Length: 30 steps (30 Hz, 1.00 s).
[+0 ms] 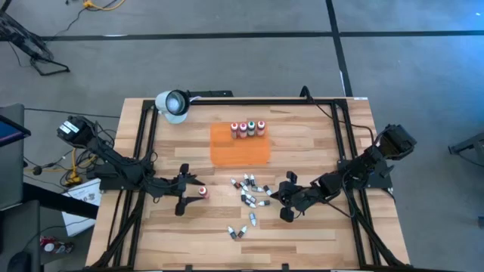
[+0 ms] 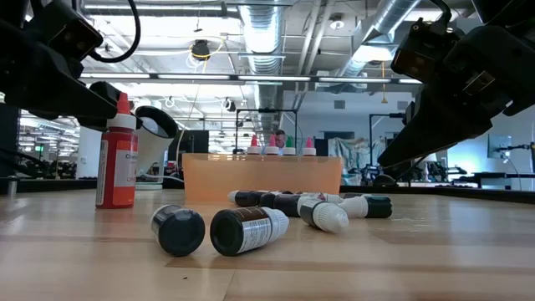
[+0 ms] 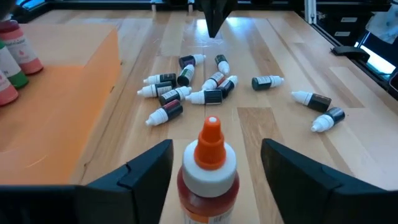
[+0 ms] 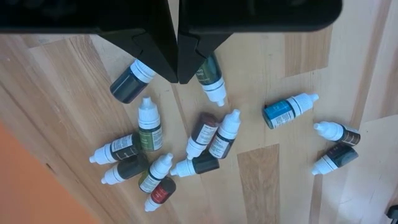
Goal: Pick & Place food coloring
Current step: Put the big orange food coloring bottle into the orange bin
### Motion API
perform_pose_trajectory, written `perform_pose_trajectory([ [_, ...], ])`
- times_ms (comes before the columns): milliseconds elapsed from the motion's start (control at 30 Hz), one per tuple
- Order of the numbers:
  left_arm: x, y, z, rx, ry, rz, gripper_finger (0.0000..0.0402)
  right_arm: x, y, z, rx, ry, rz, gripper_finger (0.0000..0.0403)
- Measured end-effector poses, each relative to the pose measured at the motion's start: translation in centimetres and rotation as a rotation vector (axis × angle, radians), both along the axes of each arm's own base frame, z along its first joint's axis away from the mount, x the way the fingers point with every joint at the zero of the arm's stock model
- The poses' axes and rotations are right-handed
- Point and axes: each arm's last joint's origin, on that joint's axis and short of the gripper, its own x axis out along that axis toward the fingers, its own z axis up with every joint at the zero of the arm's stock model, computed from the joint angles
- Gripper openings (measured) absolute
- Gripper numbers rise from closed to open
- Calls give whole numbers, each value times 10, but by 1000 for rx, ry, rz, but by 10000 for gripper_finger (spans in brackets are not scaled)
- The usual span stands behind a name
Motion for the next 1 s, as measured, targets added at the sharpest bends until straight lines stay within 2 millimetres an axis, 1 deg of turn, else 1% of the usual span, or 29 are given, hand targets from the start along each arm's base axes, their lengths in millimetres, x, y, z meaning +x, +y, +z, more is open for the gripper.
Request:
perform_pose_trajectory([
  [233, 0, 0, 0, 2, 0, 0, 166, 0, 0, 0, 0, 0, 0, 1],
  [433, 0, 0, 0, 7, -2, 15, 130, 0, 0, 0, 0, 0, 0, 1],
  [567, 0, 1, 0, 8, -3, 16, 122, 0, 0, 0, 0, 1, 0, 1],
  [833, 0, 1, 0, 11, -8, 29, 131, 0, 0, 0, 0, 1, 0, 1],
  [1000, 3, 0, 7, 21, -42, 43, 124, 0, 0, 0, 0, 1, 0, 1],
])
